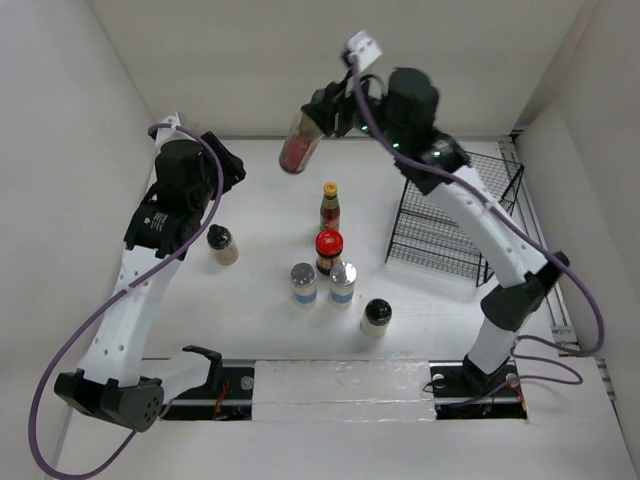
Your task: Organize the condiment bottles
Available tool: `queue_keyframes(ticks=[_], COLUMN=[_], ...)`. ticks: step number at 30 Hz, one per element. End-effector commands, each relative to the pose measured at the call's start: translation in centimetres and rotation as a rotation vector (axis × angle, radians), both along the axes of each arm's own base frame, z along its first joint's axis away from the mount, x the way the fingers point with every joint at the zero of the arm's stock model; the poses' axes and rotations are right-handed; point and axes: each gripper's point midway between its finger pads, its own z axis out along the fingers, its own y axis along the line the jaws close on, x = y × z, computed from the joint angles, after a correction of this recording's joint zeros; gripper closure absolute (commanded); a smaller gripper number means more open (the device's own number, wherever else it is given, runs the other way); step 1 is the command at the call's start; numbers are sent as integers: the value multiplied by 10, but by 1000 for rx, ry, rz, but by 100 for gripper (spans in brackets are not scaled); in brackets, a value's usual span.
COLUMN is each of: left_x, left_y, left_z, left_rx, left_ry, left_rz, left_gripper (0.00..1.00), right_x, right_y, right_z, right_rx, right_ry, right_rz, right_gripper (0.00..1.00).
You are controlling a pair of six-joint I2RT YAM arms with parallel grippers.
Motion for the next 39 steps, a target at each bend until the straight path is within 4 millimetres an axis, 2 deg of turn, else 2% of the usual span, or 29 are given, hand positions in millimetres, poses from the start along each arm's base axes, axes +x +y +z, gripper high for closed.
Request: queue_keyframes(ticks=[1, 2, 4, 5, 6, 7, 8, 11, 12, 13, 15, 17, 18, 23, 28, 33, 35, 37, 39], left_x=[6, 8, 12, 15, 15, 15, 18, 22, 22, 24, 26, 26, 28, 28, 29, 29, 27, 27, 27], left_y=[-3, -6, -12, -16, -17, -27, -31, -36, -36, -37, -42, -45, -47, -49, -52, -52, -51, -51, -53], left_z=[31, 26, 32, 26, 30, 30, 25, 34, 34, 35, 31, 29, 22, 24, 18, 10, 14, 9, 11], left_rx=[0, 8, -6, -6, -11, -6, 14, 33, 33, 33, 29, 17, 19, 5, -4, 1, -2, -7, -13], left_ry=[-88, -76, -93, -78, -85, -82, -71, -89, -89, -89, -79, -77, -59, -66, -55, -38, -48, -37, -45], left_rz=[-21, -38, -65, -76, -86, -102, -110, -115, -115, -115, -137, -145, -154, -160, -166, -166, -166, -163, -171], left_gripper=[47, 47, 47, 47, 47, 47, 48, 48, 48, 48, 48, 48, 48, 48, 49, 49, 49, 49, 49], right_x=[-42, -31, -32, -22, -21, -15, -13, -3, 4, 14, 15, 19, 24, 36, 54, 69, 69, 74, 80], right_y=[-78, -97, -126, -145, -156, -173, -183, -210, -225, -229, -247, -256, -257, -272, -288, -298, -303, -304, -310], right_z=[151, 153, 170, 166, 172, 169, 171, 164, 158, 145, 142, 129, 123, 100, 79, 68, 68, 66, 59], right_rx=[240, 235, 246, 224, 225, 209, 206, 177, 160, 142, 136, 123, 118, 87, 68, 57, 57, 50, 49], right_ry=[-271, -272, -297, -283, -291, -281, -283, -258, -240, -213, -212, -195, -189, -160, -149, -127, -127, -132, -129], right_rz=[-78, -136, -195, -244, -267, -310, -331, -401, -440, -457, -497, -521, -520, -559, -608, -642, -651, -662, -681], right_gripper=[100, 100, 100, 100, 100, 100, 100, 100, 100, 100, 100, 100, 100, 100, 100, 100, 100, 100, 100])
